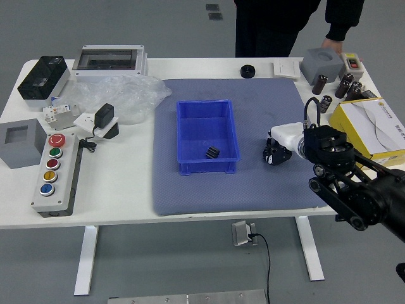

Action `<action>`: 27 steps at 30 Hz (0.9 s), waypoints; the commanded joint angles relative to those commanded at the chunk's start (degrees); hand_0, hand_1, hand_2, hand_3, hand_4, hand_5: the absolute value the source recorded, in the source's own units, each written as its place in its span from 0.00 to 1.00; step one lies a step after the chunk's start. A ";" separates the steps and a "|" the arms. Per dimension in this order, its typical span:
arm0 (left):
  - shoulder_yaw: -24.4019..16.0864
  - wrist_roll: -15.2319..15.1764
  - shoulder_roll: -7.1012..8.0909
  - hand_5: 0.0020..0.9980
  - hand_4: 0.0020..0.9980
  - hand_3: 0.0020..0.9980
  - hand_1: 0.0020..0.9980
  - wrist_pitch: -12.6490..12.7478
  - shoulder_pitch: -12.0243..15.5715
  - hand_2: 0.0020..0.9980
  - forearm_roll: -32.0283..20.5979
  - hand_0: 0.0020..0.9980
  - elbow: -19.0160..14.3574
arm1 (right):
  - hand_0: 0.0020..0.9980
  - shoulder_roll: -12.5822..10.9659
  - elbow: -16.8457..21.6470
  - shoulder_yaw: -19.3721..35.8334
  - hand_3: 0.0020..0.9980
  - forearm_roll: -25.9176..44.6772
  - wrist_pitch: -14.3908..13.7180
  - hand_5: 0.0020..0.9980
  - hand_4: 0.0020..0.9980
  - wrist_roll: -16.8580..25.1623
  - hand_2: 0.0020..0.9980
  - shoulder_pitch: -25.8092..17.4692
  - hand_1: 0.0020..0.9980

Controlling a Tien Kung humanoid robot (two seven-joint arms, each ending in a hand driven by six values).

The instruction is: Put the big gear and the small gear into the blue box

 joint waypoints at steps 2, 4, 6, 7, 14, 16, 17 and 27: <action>-0.05 0.00 0.00 0.14 0.52 0.78 0.82 0.00 -0.01 0.82 0.02 0.82 0.00 | 0.53 0.01 0.04 0.14 0.65 -0.18 -0.38 0.42 0.53 -0.11 0.54 0.08 0.51; -0.07 -0.01 0.01 0.14 0.52 0.78 0.82 0.01 -0.03 0.82 0.01 0.82 0.00 | 0.49 0.00 0.05 0.28 0.65 -0.29 -0.68 0.41 0.53 -0.16 0.52 0.14 0.48; -0.09 -0.01 0.00 0.14 0.52 0.78 0.82 0.01 -0.04 0.82 -0.01 0.82 0.00 | 0.49 -0.02 0.08 0.48 0.65 -0.40 -1.06 0.41 0.53 -0.16 0.52 0.21 0.48; -0.10 0.00 0.00 0.14 0.52 0.78 0.82 0.01 -0.04 0.82 0.00 0.82 0.00 | 0.49 -0.03 0.11 0.61 0.65 -0.46 -1.21 0.41 0.53 -0.15 0.52 0.24 0.48; -0.21 0.03 0.01 0.14 0.52 0.78 0.82 0.01 0.03 0.82 0.08 0.82 0.00 | 0.46 -0.20 0.42 1.84 0.64 -0.75 -1.66 0.43 0.53 -0.18 0.50 0.69 0.46; -0.20 0.03 0.00 0.13 0.53 0.78 0.82 0.00 0.03 0.82 0.07 0.82 0.00 | 0.46 -0.19 0.40 1.89 0.63 -0.73 -1.68 0.43 0.53 -0.17 0.49 0.70 0.46; -0.19 0.02 -0.02 0.13 0.53 0.78 0.82 0.00 0.03 0.82 0.05 0.82 0.00 | 0.46 -0.17 0.40 1.88 0.63 -0.69 -1.68 0.43 0.53 -0.16 0.49 0.69 0.46; -0.37 0.05 -0.01 0.13 0.52 0.78 0.82 -0.01 0.04 0.82 0.26 0.82 0.00 | 0.45 -0.36 0.44 2.70 0.64 -0.21 -1.21 0.43 0.53 0.07 0.49 0.85 0.45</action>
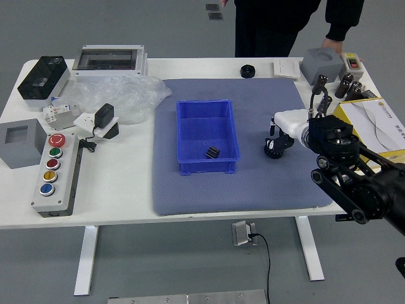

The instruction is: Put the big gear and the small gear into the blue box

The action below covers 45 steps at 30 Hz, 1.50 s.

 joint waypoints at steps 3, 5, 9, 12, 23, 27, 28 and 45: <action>-0.02 0.00 0.00 0.14 0.52 0.78 0.82 0.00 -0.01 0.82 0.02 0.82 0.00 | 0.53 -0.09 -0.03 0.46 0.69 0.45 0.70 0.45 0.61 0.23 0.60 0.02 0.53; -0.02 0.00 0.00 0.14 0.52 0.78 0.82 -0.01 0.00 0.82 0.03 0.82 0.00 | 0.53 -0.13 0.10 0.84 0.69 0.67 1.34 0.45 0.61 0.18 0.60 0.07 0.53; 0.00 0.02 -0.01 0.13 0.53 0.78 0.82 -0.03 0.03 0.82 0.09 0.82 0.00 | 0.62 -0.11 0.39 1.45 0.83 0.89 2.99 0.58 0.79 -0.32 0.71 0.13 0.61; 0.01 0.03 -0.01 0.14 0.53 0.79 0.82 -0.04 0.05 0.82 0.13 0.82 0.00 | 0.69 -0.04 0.56 1.60 0.90 0.90 3.79 0.62 0.84 -0.69 0.75 0.07 0.66; 0.01 0.06 -0.01 0.14 0.53 0.79 0.82 -0.08 0.05 0.82 0.37 0.82 0.00 | 0.70 0.38 0.93 1.68 0.92 0.42 5.51 0.63 0.86 -1.63 0.77 -0.02 0.67; 0.07 0.05 -0.04 0.14 0.53 0.79 0.82 -0.09 0.03 0.82 0.37 0.82 0.00 | 0.71 0.65 0.67 1.47 0.91 0.16 5.53 0.62 0.87 -1.81 0.77 -0.17 0.67; 0.07 0.06 -0.05 0.14 0.53 0.79 0.82 -0.10 0.03 0.82 0.39 0.82 0.00 | 0.71 0.73 0.59 1.44 0.91 0.10 5.51 0.62 0.87 -1.83 0.77 -0.22 0.67; -0.02 0.06 -0.21 0.13 0.53 0.79 0.82 -0.13 -0.01 0.82 0.53 0.82 0.00 | 0.69 1.78 -1.35 0.49 0.87 -0.92 5.38 0.59 0.86 -2.24 0.76 -0.58 0.66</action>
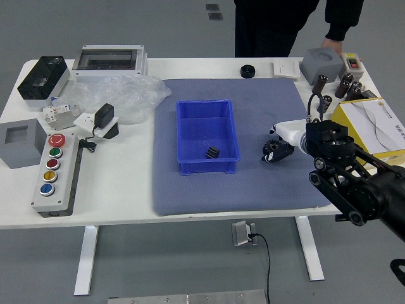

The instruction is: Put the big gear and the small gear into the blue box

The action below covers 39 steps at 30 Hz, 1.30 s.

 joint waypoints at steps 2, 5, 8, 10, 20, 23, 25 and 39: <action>0.04 -0.02 -0.03 0.13 0.53 0.79 0.82 0.00 -0.04 0.82 -0.06 0.82 0.00 | 0.69 0.15 -0.14 -0.15 0.87 -0.18 -0.08 0.59 0.86 -0.09 0.76 0.00 0.66; 0.07 -0.04 -0.06 0.13 0.53 0.78 0.82 0.01 -0.09 0.82 -0.11 0.82 0.00 | 0.66 0.39 -0.31 -0.40 0.82 -0.51 -0.31 0.59 0.85 -0.31 0.73 -0.01 0.63; 0.06 -0.03 -0.07 0.13 0.53 0.78 0.82 0.01 -0.09 0.82 -0.12 0.82 0.00 | 0.66 0.60 -0.48 -0.72 0.82 -1.02 -0.65 0.59 0.85 -0.51 0.73 -0.07 0.63; 0.04 -0.02 -0.07 0.13 0.53 0.78 0.82 0.00 -0.09 0.82 -0.11 0.82 0.00 | 0.60 0.68 -0.56 -0.84 0.77 -1.30 -0.87 0.56 0.80 -0.58 0.66 -0.10 0.56; -0.02 -0.03 -0.14 0.13 0.53 0.78 0.82 -0.01 -0.12 0.82 -0.05 0.82 0.00 | 0.50 1.05 -0.96 -1.37 0.64 -3.00 -2.64 0.46 0.64 -0.42 0.53 -0.40 0.49; -0.06 -0.02 -0.15 0.14 0.53 0.78 0.82 -0.01 -0.13 0.82 -0.01 0.82 0.00 | 0.45 1.10 -1.09 -1.42 0.62 -3.42 -3.16 0.45 0.61 -0.27 0.48 -0.48 0.45; -0.08 -0.02 -0.16 0.14 0.53 0.78 0.82 -0.01 -0.14 0.82 0.00 0.82 0.00 | 0.45 1.13 -1.15 -1.44 0.62 -3.65 -3.45 0.45 0.61 -0.21 0.48 -0.50 0.45; -0.15 -0.03 -0.06 0.14 0.53 0.78 0.82 0.00 -0.17 0.82 0.03 0.82 0.00 | 0.38 0.67 0.17 0.41 0.57 -4.76 -5.51 0.40 0.49 -0.24 0.42 -0.52 0.39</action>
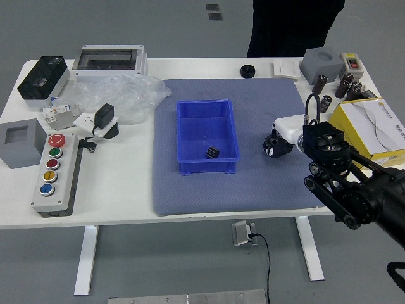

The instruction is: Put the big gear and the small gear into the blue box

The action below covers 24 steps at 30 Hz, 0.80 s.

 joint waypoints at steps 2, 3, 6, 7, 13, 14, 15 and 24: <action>-0.04 0.00 0.03 0.14 0.53 0.78 0.82 0.00 0.01 0.82 0.05 0.82 0.00 | 0.38 -0.22 0.80 0.78 0.57 -0.15 -0.06 0.40 0.49 -0.07 0.42 -0.08 0.39; -0.06 0.00 0.05 0.14 0.53 0.78 0.82 0.00 0.02 0.82 0.07 0.82 0.00 | 0.38 -0.35 1.28 1.20 0.57 -0.25 -0.06 0.40 0.49 -0.11 0.42 -0.12 0.39; -0.12 0.01 0.11 0.14 0.53 0.78 0.82 0.01 0.02 0.82 0.14 0.82 0.00 | 0.38 -0.90 3.49 2.81 0.57 -0.63 0.14 0.40 0.48 -0.33 0.42 -0.24 0.39; -0.13 0.01 0.13 0.14 0.53 0.78 0.82 0.01 0.03 0.82 0.15 0.82 0.00 | 0.38 -1.05 4.15 3.25 0.57 -0.72 0.19 0.40 0.48 -0.40 0.42 -0.26 0.39; -0.30 0.04 0.30 0.14 0.53 0.78 0.82 0.01 0.10 0.82 0.38 0.82 0.00 | 0.39 -1.68 10.48 6.56 0.56 -0.75 0.54 0.40 0.46 -0.72 0.42 0.16 0.39; -0.30 0.04 0.32 0.14 0.53 0.78 0.82 0.00 0.11 0.82 0.42 0.82 0.00 | 0.39 -1.59 11.52 6.87 0.56 -0.75 0.52 0.40 0.46 -0.71 0.42 0.39 0.39; -0.28 0.04 0.33 0.14 0.53 0.78 0.82 0.00 0.12 0.82 0.44 0.82 0.00 | 0.39 -1.41 12.38 7.00 0.56 -0.74 0.50 0.40 0.46 -0.70 0.42 0.64 0.39; 0.08 0.04 0.37 0.14 0.53 0.78 0.82 -0.09 0.23 0.82 0.64 0.82 0.00 | 0.40 3.90 12.52 3.80 0.56 0.32 0.34 0.39 0.46 -0.36 0.42 4.28 0.40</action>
